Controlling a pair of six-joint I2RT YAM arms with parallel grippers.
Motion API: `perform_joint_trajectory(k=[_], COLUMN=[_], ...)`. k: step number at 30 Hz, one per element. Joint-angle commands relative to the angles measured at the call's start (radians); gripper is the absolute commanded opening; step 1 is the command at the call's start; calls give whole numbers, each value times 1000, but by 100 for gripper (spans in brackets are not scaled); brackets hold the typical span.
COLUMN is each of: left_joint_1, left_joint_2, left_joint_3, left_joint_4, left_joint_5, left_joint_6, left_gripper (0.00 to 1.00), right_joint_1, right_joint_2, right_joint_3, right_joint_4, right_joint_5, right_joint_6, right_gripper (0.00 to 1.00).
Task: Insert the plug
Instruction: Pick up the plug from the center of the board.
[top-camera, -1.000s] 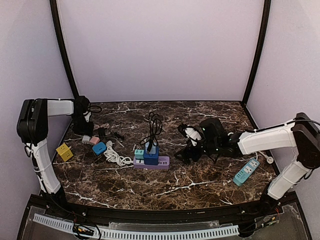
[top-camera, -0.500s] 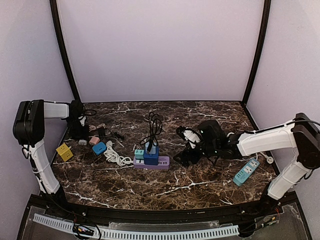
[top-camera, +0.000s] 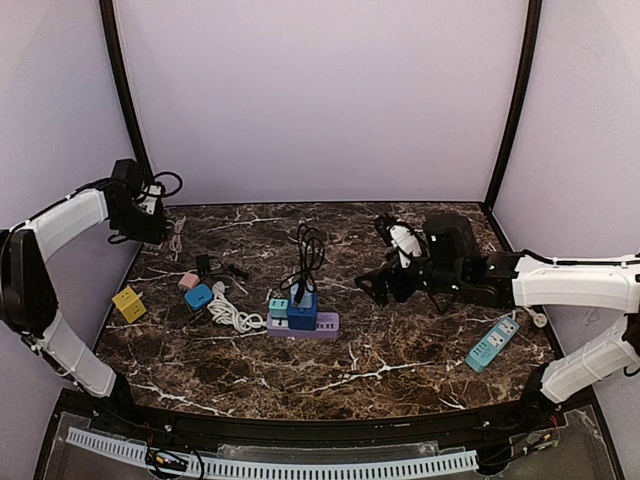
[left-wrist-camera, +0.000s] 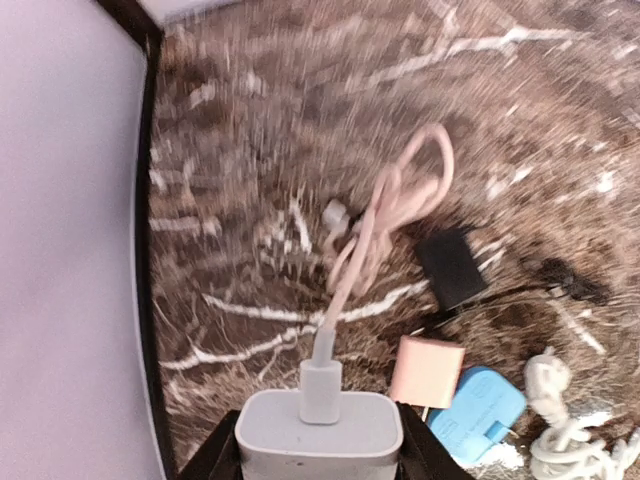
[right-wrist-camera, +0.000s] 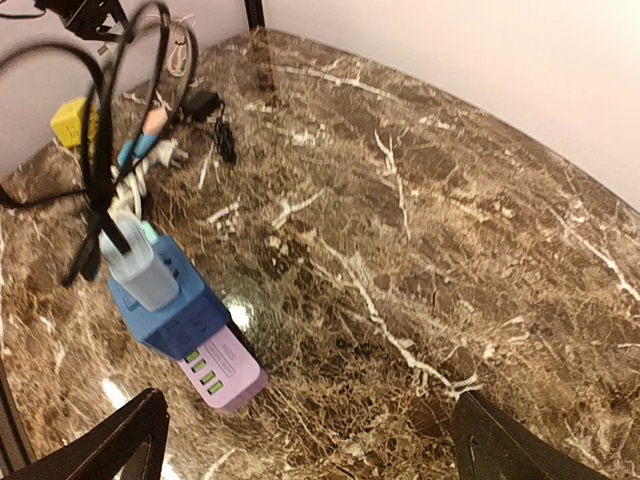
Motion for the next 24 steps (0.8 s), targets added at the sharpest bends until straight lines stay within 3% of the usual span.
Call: perform_joint_trajectory(k=[1,6,10,12,16,24], left_joint_1=[-127,-333,-650,-904,-1152,-1281], left_joint_2=[-258,-363,-442,-501,-589,-536], left_joint_3=[64,237,212,129,-88,-192], left_joint_4=[-23,-235,-244,-82,321,687], left_joint_5=[37,-60,-355,-496,-579,-516], left_joint_6=[253,518,838,1038,1399,1456], left_gripper=[1,1,1,1,1,1], right_joint_1=[8,8,19,53,185,296], right_joint_2=[-105,-165,-169,-149,-68,55], right_joint_3=[100,300,439,486,522,483], right_joint_4=[-76,-217,-227,-197,-82,93], right_joint_5=[42,-44,-102,-100,-93,-143], right_joint_6=[80,137,206,235,220,224], right_gripper=[99,94,84,80,80,82])
